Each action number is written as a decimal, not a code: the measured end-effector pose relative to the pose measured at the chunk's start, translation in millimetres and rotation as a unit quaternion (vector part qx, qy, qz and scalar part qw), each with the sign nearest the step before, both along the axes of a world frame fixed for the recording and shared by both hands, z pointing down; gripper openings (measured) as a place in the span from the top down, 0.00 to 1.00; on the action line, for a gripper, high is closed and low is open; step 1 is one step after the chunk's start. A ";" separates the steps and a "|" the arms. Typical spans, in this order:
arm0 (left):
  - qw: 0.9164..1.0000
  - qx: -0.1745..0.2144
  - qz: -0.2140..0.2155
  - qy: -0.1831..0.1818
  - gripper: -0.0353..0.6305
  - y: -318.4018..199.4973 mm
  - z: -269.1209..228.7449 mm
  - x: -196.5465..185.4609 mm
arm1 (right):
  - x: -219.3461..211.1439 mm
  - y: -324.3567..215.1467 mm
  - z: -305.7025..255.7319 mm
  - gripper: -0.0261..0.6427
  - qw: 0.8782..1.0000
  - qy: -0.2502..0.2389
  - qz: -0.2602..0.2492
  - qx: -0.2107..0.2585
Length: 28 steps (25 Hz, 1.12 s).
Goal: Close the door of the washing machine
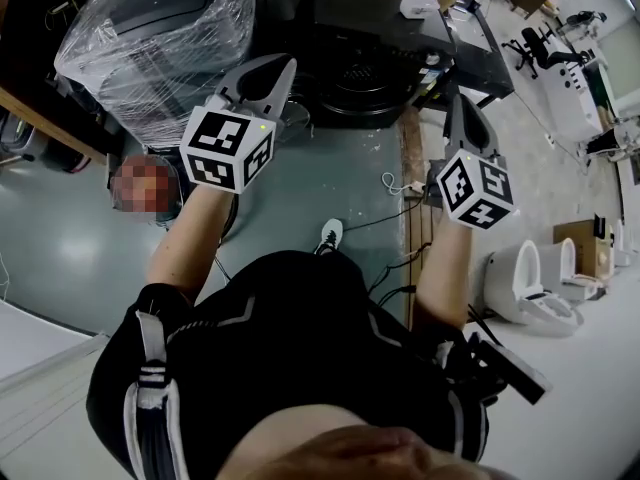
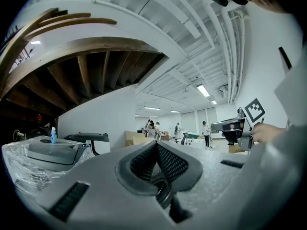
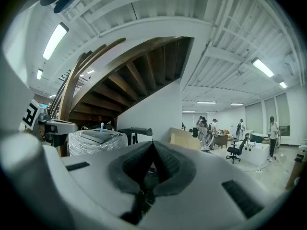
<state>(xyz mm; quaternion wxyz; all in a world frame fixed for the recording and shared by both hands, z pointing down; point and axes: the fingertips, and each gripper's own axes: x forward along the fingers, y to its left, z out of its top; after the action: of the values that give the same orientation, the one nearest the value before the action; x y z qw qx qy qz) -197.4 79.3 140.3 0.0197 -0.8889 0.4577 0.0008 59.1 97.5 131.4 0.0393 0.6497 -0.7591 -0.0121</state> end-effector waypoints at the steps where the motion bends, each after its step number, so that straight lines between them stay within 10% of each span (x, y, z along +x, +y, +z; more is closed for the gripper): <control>1: 1.000 -0.001 -0.002 -0.002 0.94 -9.5 0.6 6.0 | 6.3 -9.9 0.5 0.95 1.000 -0.001 -0.001 -0.001; 19: 0.998 -0.038 -0.024 -0.041 0.94 -159.2 32.5 109.1 | 102.0 -158.3 30.3 0.95 0.998 -0.008 -0.054 -0.035; 28: 0.993 -0.085 -0.018 -0.078 0.94 -209.7 86.5 79.5 | 68.0 -212.7 84.1 0.95 0.993 -0.021 -0.086 -0.073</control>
<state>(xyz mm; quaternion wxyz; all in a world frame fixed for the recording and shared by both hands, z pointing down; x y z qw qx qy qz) -117.9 -130.4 226.8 -0.0201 -0.8762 0.4692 -0.1081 127.1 -115.2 215.5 0.0699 0.5775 -0.8116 0.0539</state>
